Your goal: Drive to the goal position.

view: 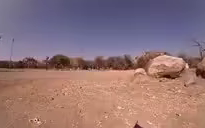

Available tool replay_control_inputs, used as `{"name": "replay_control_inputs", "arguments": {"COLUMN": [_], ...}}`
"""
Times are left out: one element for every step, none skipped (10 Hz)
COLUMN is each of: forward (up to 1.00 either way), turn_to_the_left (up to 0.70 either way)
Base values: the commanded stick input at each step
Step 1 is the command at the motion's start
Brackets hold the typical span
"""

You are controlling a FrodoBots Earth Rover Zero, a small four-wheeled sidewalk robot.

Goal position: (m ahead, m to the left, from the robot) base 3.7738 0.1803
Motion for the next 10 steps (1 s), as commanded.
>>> {"name": "replay_control_inputs", "arguments": {"forward": [0.50, 0.50, 0.50, 0.50, 0.50, 0.50, 0.50, 0.50, 0.50, 0.50], "turn_to_the_left": [0.00, 0.00, 0.00, 0.00, 0.00, 0.00, 0.00, 0.00, 0.00, 0.00]}}
